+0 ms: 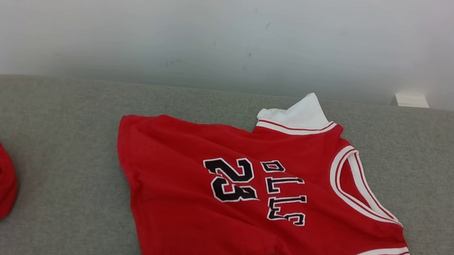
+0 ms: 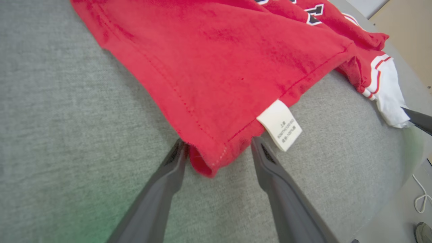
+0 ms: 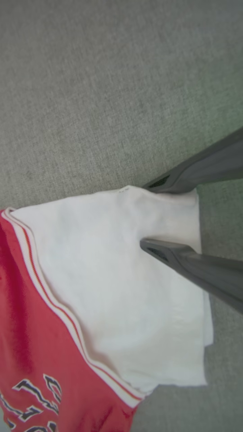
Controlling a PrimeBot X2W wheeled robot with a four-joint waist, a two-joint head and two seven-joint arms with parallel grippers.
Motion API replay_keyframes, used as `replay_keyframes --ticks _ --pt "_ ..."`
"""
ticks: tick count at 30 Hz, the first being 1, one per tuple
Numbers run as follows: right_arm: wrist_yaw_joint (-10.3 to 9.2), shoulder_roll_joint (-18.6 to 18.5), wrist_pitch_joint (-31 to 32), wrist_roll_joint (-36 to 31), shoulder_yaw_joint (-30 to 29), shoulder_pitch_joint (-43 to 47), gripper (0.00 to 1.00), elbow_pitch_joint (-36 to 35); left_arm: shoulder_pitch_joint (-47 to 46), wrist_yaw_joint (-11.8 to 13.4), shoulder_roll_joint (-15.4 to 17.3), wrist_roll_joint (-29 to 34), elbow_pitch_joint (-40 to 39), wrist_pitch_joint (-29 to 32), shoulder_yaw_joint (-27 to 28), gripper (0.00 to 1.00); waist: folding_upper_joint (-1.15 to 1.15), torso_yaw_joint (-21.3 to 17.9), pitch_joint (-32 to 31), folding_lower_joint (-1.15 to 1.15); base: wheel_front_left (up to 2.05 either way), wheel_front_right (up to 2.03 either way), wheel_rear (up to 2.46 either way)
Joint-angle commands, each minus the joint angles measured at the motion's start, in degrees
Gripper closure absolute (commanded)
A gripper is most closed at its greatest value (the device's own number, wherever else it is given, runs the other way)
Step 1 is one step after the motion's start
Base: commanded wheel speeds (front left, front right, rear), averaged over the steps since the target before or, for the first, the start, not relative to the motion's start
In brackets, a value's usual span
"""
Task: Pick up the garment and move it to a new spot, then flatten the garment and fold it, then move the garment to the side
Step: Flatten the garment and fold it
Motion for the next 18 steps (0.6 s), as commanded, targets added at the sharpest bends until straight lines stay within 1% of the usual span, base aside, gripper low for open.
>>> replay_keyframes --ticks 1,2,9,14,18 --pt "0.38 0.95 1.15 0.79 2.03 0.18 1.0 1.31 -0.63 -0.07 0.5 -1.32 0.81 -0.38 -0.53 0.78 0.0 -0.11 0.07 0.0 0.0 0.0 0.0" --pt "0.38 0.84 1.1 1.2 2.61 0.08 1.0 1.43 -0.79 -0.07 0.55 -1.43 0.91 -0.83 -0.81 1.0 0.0 -0.13 0.05 0.0 0.0 0.0 0.0" --pt "0.34 -0.92 -3.11 5.59 4.74 -0.2 1.0 -1.4 -1.11 -0.07 1.69 -2.63 -0.1 -3.05 -0.99 1.0 0.0 0.09 -0.7 0.0 0.0 0.0 0.0" --pt "0.27 -1.72 -6.51 11.75 5.75 -0.99 1.0 -6.54 -1.79 0.09 2.87 -3.13 -2.7 -4.57 0.01 1.0 0.0 0.41 -0.79 0.0 0.0 0.0 0.0" --pt "0.26 -2.82 -8.81 16.61 6.87 -3.38 1.0 -11.03 -4.91 0.05 5.29 -2.37 -4.77 -4.03 0.29 1.0 0.0 0.59 0.59 0.0 0.0 0.0 0.0"
